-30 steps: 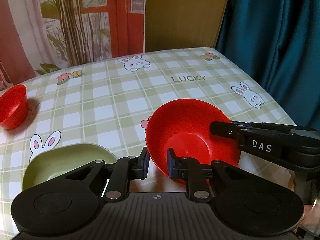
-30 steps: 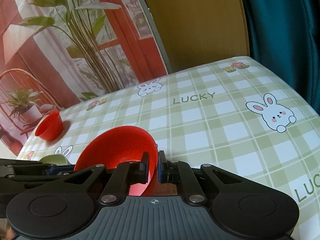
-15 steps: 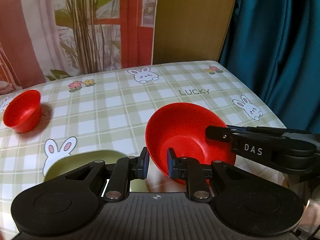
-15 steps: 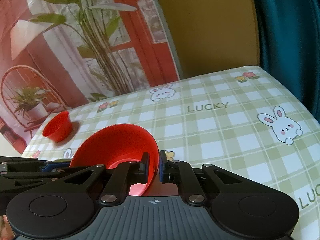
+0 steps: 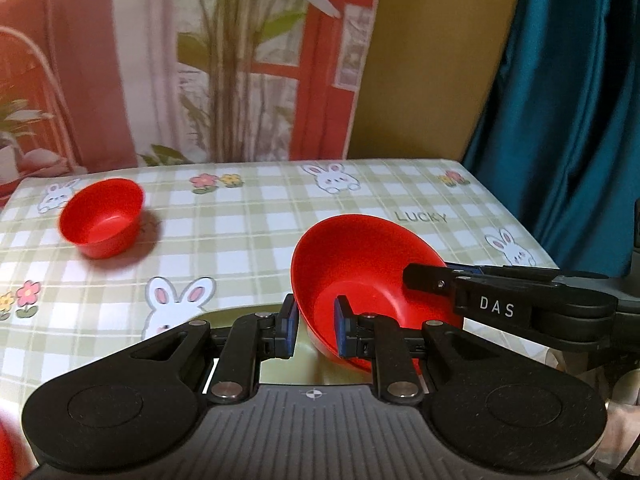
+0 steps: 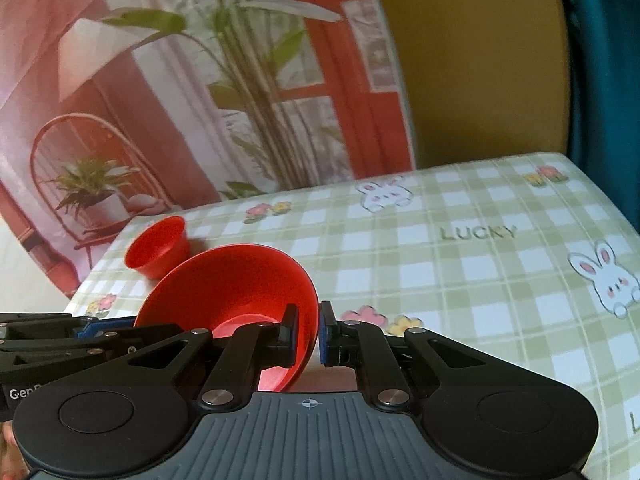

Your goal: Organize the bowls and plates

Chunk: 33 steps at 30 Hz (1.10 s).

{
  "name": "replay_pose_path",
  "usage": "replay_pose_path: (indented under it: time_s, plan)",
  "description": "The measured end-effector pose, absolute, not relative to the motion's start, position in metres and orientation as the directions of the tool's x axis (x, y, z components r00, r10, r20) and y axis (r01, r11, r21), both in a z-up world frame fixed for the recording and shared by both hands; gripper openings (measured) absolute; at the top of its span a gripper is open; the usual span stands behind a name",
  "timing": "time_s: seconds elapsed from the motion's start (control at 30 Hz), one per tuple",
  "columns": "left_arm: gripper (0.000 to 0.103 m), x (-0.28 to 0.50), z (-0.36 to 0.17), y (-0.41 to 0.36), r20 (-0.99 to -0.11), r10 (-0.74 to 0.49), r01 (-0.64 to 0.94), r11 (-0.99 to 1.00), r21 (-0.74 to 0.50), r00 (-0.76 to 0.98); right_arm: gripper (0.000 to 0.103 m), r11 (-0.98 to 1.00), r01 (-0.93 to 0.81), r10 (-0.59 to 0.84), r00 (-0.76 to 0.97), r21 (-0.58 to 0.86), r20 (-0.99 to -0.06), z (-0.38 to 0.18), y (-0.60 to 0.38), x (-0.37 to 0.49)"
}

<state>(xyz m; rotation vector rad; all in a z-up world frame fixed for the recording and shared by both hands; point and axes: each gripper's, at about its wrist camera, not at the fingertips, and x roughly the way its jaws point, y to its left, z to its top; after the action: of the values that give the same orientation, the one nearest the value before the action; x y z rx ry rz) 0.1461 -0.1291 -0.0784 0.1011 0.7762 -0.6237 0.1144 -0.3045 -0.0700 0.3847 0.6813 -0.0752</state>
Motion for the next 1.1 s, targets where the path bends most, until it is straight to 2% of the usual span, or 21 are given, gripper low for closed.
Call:
replay_pose_path:
  time_s: [0.4,1.1]
  plan:
    - [0.02,0.15,-0.062,-0.05,-0.634,-0.433,0.42,0.889,-0.182,0.64,0.011,0.956,0.036,0.154,0.78,0.29,-0.607,-0.039,-0.228,0.158]
    - [0.02,0.171,-0.04,0.082,-0.603,-0.256,0.161,0.965,-0.208,0.755,0.012,0.937,-0.244,0.348,0.72,0.25,-0.6,-0.018,-0.079,0.237]
